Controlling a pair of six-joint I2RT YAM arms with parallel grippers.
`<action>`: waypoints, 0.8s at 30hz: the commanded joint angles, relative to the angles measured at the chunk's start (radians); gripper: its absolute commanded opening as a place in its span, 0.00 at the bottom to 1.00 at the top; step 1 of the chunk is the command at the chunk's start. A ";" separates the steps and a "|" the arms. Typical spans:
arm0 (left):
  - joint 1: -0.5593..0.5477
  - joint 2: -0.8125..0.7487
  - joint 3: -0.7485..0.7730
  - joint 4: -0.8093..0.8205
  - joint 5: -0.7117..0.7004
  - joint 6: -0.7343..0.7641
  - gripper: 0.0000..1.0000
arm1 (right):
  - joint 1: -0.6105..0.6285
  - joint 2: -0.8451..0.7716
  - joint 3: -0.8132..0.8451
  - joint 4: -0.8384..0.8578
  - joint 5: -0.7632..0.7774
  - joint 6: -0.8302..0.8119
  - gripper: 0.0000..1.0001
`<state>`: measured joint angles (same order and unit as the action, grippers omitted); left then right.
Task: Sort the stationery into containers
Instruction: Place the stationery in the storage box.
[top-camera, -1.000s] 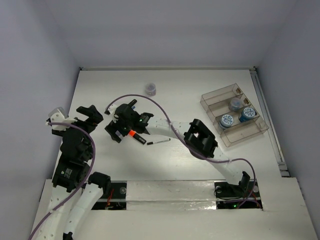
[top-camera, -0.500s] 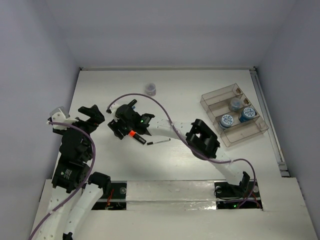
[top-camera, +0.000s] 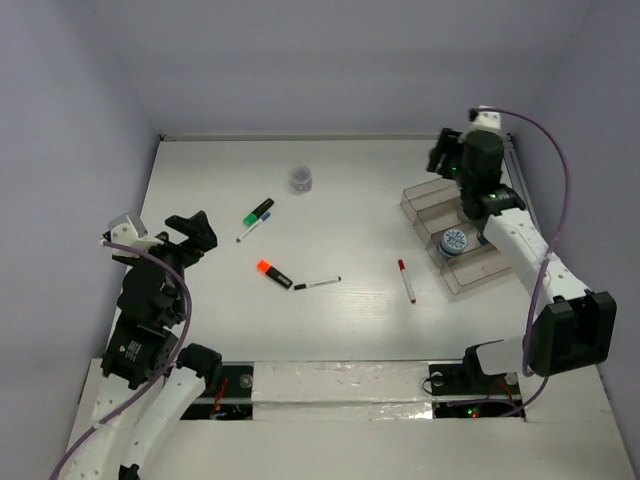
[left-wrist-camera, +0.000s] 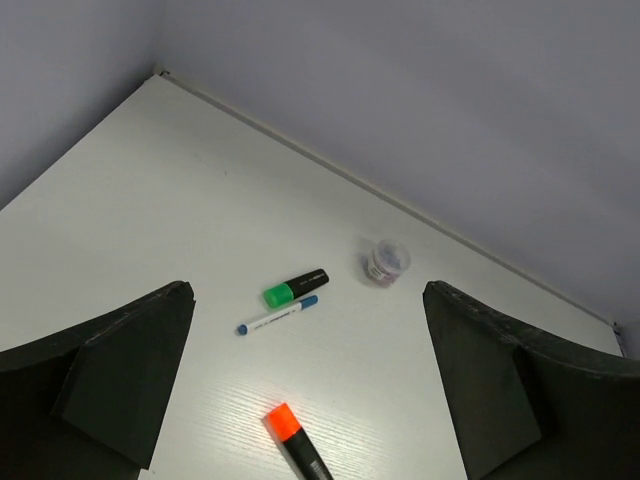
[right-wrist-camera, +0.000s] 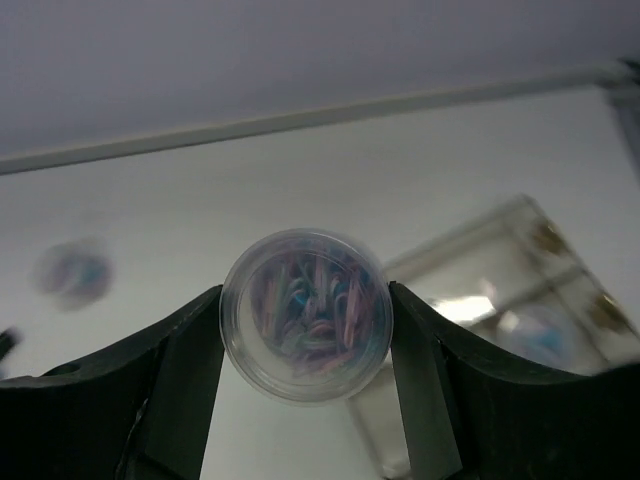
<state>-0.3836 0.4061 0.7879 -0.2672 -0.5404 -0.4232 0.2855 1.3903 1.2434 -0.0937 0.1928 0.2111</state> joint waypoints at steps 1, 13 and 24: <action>-0.017 -0.004 0.002 0.056 0.030 0.023 0.99 | -0.150 -0.023 -0.105 -0.061 -0.030 0.060 0.40; -0.037 0.008 -0.001 0.057 0.036 0.029 0.99 | -0.244 0.142 -0.062 -0.129 -0.003 0.060 0.40; -0.037 0.020 -0.001 0.059 0.033 0.031 0.99 | -0.287 0.233 -0.067 -0.120 -0.035 0.071 0.40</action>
<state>-0.4175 0.4149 0.7860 -0.2581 -0.5079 -0.4072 0.0067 1.6100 1.1442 -0.2535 0.1749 0.2703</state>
